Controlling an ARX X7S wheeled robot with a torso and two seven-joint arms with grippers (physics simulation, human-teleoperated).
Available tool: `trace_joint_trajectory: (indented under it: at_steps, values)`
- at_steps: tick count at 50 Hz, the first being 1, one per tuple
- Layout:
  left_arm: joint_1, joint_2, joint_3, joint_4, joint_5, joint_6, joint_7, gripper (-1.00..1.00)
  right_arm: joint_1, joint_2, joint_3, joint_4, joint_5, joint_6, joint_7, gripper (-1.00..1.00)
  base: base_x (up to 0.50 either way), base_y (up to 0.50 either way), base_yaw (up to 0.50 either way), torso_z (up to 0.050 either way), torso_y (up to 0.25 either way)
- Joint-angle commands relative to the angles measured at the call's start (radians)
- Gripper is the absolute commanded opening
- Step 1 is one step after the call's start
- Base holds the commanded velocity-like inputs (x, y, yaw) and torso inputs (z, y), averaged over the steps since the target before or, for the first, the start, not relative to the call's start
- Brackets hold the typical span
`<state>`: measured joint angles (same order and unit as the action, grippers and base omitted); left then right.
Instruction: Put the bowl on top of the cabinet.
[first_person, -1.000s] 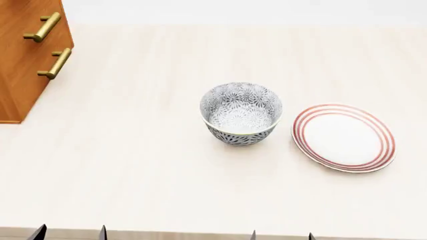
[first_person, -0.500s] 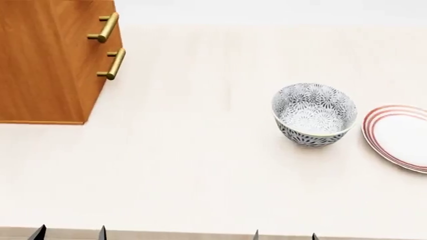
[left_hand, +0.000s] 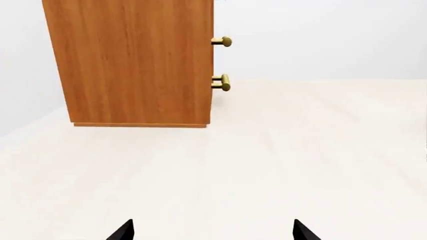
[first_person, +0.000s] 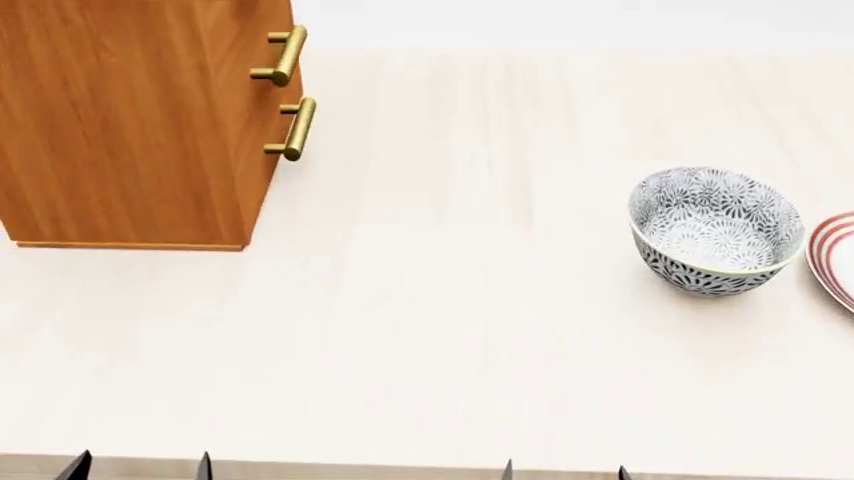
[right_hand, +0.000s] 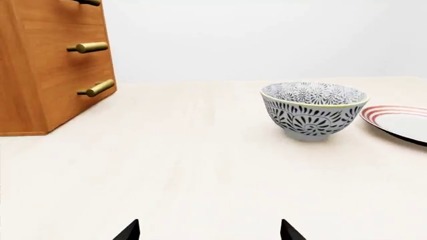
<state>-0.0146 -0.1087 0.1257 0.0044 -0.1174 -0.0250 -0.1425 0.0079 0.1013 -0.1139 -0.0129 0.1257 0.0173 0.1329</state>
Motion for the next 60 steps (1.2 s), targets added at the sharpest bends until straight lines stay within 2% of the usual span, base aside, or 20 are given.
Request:
trace_joint_trajectory:
  at_steps: [1, 14, 21, 30, 32, 60]
  values:
    - [-0.004, -0.008, 0.014, 0.003, -0.010, -0.011, -0.015, 1.00, 0.005, 0.011, -0.010, 0.001, 0.024, 0.009, 0.008, 1.00, 0.00, 0.00, 0.00, 0.000, 0.000]
    - [-0.008, -0.024, 0.032, 0.017, -0.033, -0.051, -0.012, 1.00, 0.009, 0.019, -0.020, -0.003, 0.036, 0.026, 0.029, 1.00, 0.00, 0.00, 0.00, 0.000, 0.000]
    - [0.019, -0.033, 0.047, 0.030, -0.016, 0.033, -0.011, 1.00, 0.005, 0.024, -0.023, -0.013, 0.050, 0.027, 0.033, 1.00, 0.00, 0.00, 0.00, 0.000, 0.000]
    - [0.008, -0.036, 0.041, 0.023, -0.033, 0.017, -0.025, 1.00, -0.001, 0.032, -0.031, -0.020, 0.060, 0.017, 0.035, 1.00, 0.00, 0.00, 0.00, 0.000, 0.000]
    - [0.016, -0.041, 0.043, 0.017, -0.050, 0.056, -0.002, 1.00, -0.002, 0.034, -0.031, -0.022, 0.063, 0.017, 0.036, 1.00, 0.00, 0.00, 0.00, 0.000, 0.000]
    - [0.003, -0.055, 0.068, 0.002, -0.067, 0.039, -0.013, 1.00, 0.006, 0.052, -0.054, -0.008, 0.080, 0.004, 0.047, 1.00, 0.00, 0.00, 0.00, 0.050, 0.000]
